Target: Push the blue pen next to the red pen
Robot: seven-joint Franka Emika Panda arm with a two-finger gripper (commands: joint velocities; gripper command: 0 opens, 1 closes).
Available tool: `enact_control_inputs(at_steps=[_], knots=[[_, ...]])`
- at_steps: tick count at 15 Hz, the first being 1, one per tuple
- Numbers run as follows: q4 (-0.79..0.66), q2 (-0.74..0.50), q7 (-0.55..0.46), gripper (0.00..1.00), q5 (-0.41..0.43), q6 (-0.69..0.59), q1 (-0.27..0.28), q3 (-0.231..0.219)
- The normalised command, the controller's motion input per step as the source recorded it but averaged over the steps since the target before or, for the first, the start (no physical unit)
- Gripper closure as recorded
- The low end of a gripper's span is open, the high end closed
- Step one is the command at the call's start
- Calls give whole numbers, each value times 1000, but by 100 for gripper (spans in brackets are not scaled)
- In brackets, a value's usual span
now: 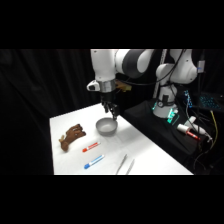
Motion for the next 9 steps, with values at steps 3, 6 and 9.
enact_control_inputs(at_steps=[3, 6, 9], knots=[[351, 328, 203, 0, -97, 156, 136, 110], [448, 405, 180, 0, -99, 165, 121, 66], [504, 449, 168, 0, -120, 130, 99, 15]])
